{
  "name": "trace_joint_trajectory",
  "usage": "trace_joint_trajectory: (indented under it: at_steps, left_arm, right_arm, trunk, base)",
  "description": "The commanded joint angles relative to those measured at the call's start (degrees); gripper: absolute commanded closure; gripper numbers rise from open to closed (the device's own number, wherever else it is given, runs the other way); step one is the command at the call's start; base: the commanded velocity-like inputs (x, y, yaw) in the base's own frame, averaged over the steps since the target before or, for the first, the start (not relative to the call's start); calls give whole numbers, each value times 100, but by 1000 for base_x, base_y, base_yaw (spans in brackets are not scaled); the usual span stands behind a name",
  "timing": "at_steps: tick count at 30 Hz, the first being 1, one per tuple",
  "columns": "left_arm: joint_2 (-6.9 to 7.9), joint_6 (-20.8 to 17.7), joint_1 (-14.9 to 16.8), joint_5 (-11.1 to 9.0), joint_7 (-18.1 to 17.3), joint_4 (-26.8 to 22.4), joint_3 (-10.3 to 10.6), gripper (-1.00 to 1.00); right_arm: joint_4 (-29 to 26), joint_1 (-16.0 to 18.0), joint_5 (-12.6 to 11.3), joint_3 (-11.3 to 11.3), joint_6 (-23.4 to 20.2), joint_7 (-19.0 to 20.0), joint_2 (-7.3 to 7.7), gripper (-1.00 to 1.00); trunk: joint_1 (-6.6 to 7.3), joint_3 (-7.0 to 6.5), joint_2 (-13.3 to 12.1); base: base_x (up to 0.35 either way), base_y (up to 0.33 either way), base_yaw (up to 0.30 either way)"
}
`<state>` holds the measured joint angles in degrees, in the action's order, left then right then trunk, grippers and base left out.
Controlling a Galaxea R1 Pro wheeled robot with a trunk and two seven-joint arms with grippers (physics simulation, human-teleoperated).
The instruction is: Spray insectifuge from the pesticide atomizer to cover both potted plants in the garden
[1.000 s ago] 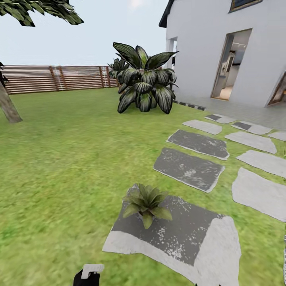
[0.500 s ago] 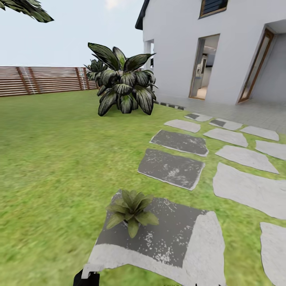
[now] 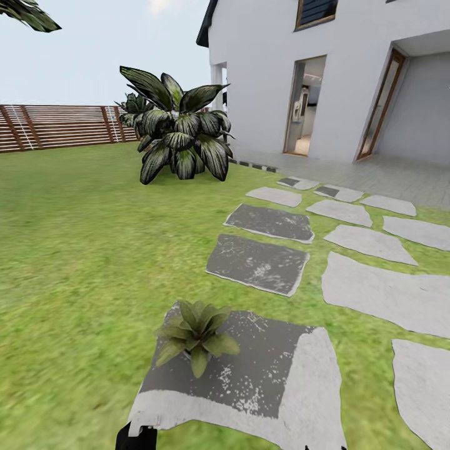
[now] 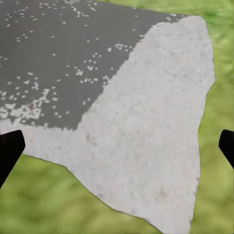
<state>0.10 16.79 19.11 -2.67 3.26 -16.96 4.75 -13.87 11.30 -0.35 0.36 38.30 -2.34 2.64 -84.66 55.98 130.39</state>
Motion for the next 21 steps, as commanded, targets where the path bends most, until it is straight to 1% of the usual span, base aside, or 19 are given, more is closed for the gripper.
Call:
trace_joint_trajectory:
  at_steps: [1, 3, 4, 6, 7, 8, 9, 10, 12, 13, 14, 15, 18, 19, 21]
  left_arm:
    - [13, 17, 9, -23, 23, -10, 67, 100]
    - [50, 1, 38, 33, 1, -27, 98, 100]
    - [62, -5, 46, 102, -9, -30, 104, 100]
    - [98, -13, 73, 333, -110, -34, 108, 100]
    - [150, -18, 85, 560, -299, -35, 106, 100]
    - [169, -22, 88, 640, -387, -35, 104, 100]
    - [211, -30, 96, 795, -598, -35, 98, 100]
    - [272, -50, 103, 999, -973, -36, 89, 100]
    - [342, -72, 116, 1190, -1486, -45, 77, 100]
    - [371, -81, 142, 1252, -1715, -61, 76, 100]
    - [386, -88, 166, 1276, -1817, -72, 77, 100]
    - [439, -112, 274, 1342, -2090, -91, 86, 100]
    - [563, -301, 471, 1421, -2578, -111, 90, 100]
    - [604, -420, 522, 1443, -2753, -118, 89, 100]
    - [689, -670, 626, 1484, -3138, -130, 91, 100]
  right_arm:
    - [-23, 3, 4, 6, 14, -6, 0, -100]
    - [-176, 25, 13, 11, 3, 8, 3, -100]
    - [-284, 45, 15, 13, -4, 10, 2, -100]
    - [-557, 106, 61, 19, -77, 13, 0, -100]
    - [-785, 148, 203, 25, -257, 13, 0, -100]
    - [-866, 161, 273, 27, -336, 14, 0, -100]
    - [-1047, 187, 444, 30, -517, 17, 3, -100]
    - [-1341, 218, 761, 35, -807, 33, 6, -100]
    - [-1667, 236, 1218, 40, -1147, 197, 6, -100]
    - [-1791, 241, 1405, 41, -1280, 387, -1, -100]
    - [-1847, 243, 1478, 41, -1335, 507, -5, -100]
    - [-1986, 246, 1623, 39, -1456, 951, -11, -100]
    - [-2211, 254, 1754, 24, -1579, 1864, 7, -100]
    - [-2283, 259, 1771, 21, -1599, 2077, 17, -100]
    - [-2374, 264, 1796, 18, -1625, 2370, 28, -100]
  trunk:
    - [1, 5, 2]
    - [1, 5, 2]
    - [1, 5, 2]
    - [1, 5, 2]
    - [1, 5, 2]
    - [1, 5, 2]
    - [1, 5, 2]
    - [1, 5, 2]
    - [1, 5, 2]
    - [1, 5, 2]
    - [1, 5, 2]
    - [1, 5, 2]
    - [1, 5, 2]
    - [1, 5, 2]
    - [1, 5, 2]
  base:
    - [6, 0, -2]
    - [2, 0, -1]
    - [1, 0, 0]
    - [0, 0, 0]
    - [0, 0, 0]
    - [0, 0, 0]
    - [0, 0, 0]
    - [0, 0, 0]
    - [0, 0, 0]
    - [0, 0, 0]
    - [0, 0, 0]
    - [0, 0, 0]
    - [0, 0, 0]
    - [0, 0, 0]
    - [0, 0, 0]
